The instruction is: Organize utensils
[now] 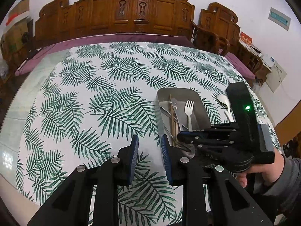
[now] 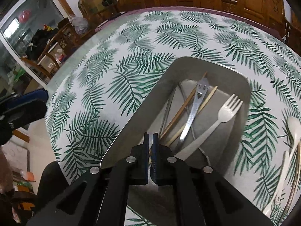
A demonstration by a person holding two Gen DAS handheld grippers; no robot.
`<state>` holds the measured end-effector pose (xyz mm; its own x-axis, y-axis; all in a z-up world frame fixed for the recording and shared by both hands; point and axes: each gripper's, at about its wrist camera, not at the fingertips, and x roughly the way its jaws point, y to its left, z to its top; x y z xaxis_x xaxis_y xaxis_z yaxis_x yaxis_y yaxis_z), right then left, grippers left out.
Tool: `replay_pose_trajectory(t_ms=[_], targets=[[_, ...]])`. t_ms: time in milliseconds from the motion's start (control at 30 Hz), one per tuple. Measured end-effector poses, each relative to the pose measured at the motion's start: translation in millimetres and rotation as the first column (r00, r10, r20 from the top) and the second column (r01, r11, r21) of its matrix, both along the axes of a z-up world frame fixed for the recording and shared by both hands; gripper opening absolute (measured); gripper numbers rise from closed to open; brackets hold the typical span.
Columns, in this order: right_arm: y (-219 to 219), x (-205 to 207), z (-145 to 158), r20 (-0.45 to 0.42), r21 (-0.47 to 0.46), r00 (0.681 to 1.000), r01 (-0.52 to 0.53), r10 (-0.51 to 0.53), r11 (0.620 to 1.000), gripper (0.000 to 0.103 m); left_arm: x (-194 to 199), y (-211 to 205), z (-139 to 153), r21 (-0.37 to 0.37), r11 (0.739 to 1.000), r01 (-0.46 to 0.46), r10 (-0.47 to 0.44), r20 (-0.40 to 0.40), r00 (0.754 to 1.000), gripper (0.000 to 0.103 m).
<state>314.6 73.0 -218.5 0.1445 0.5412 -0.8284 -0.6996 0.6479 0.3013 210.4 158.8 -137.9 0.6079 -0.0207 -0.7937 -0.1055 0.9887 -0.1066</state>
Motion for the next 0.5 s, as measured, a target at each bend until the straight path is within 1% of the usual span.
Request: replay_pose_trajectory(t_ms=[200,300,333,367,400,433,500], targets=[[-31,-3,26,0.048,0.043,0.998,0.028,-0.03,0.999,0.007,1,-15,6,0.003,1.0,0.019,-0.019,0.011,1.0,0.025],[-53,-8,40,0.084,0.054,0.995,0.04,-0.044,0.998,0.007,2,-24,10,0.004,1.0,0.031,-0.031,0.021,0.999,0.032],[-61,-10,45,0.098,0.056,0.994,0.038,-0.043,0.998,0.007,3,-29,11,0.003,0.999,0.037,-0.037,0.025,0.999,0.036],[-69,-13,50,0.116,0.059,0.992,0.041,-0.047,0.997,0.007,4,-33,10,0.001,0.999,0.039,-0.039,0.027,0.999,0.044],[-76,-14,53,0.124,0.066,0.991,0.049,-0.056,0.997,0.007,5,-35,10,-0.002,0.999,0.04,-0.04,0.028,0.999,0.05],[-84,-15,56,0.127,0.077,0.99,0.058,-0.068,0.995,0.007,7,-40,9,-0.011,0.999,0.043,-0.042,0.031,0.999,0.059],[-105,-19,64,0.14,0.091,0.986,0.081,-0.093,0.993,0.008,10,-48,8,-0.027,0.998,0.057,-0.056,0.037,0.998,0.063]])
